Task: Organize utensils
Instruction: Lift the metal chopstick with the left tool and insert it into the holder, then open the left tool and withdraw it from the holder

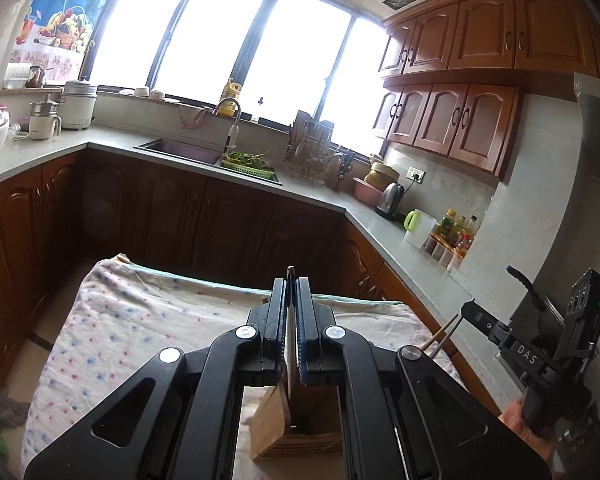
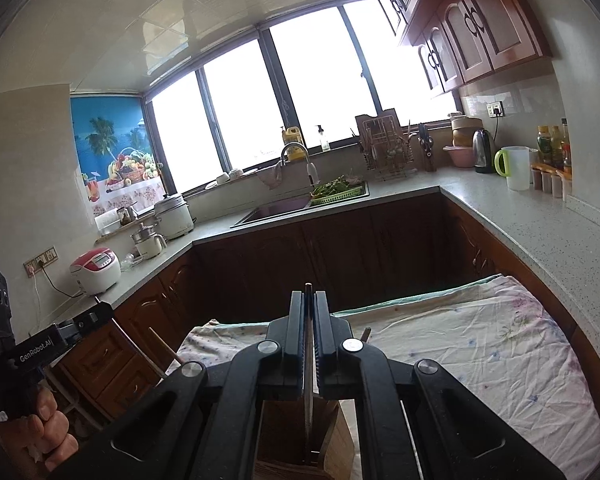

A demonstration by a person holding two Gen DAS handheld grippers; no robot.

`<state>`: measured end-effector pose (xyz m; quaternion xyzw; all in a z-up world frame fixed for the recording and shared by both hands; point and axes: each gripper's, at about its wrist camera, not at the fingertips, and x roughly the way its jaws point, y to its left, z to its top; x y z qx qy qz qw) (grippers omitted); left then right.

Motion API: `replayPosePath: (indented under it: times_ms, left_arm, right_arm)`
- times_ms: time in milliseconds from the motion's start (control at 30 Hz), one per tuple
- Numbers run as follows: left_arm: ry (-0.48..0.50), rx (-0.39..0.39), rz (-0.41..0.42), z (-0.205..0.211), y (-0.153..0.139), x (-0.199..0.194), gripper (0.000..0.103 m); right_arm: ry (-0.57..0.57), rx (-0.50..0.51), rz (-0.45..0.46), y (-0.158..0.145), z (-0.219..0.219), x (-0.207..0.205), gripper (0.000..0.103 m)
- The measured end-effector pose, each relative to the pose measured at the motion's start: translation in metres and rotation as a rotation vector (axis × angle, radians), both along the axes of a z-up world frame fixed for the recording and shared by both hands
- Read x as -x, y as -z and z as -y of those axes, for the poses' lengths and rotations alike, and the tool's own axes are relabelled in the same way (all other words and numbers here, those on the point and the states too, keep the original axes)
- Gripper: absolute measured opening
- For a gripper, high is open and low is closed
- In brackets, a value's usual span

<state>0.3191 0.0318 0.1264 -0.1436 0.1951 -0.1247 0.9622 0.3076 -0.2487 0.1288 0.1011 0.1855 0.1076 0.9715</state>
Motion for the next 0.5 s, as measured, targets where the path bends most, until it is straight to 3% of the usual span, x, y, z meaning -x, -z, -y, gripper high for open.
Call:
replayPosePath:
  times_ms: [267,500]
  left_arm:
    - [0.006,0.007,-0.076,0.004,0.035,-0.012,0.004]
    - [0.022,-0.012,-0.102,0.013,0.039,-0.018,0.005]
  right_arm:
    - [0.032,-0.044,-0.067,0.039,0.011,-0.006,0.004]
    - [0.034,-0.047,-0.088,0.039,0.015,-0.009,0.004]
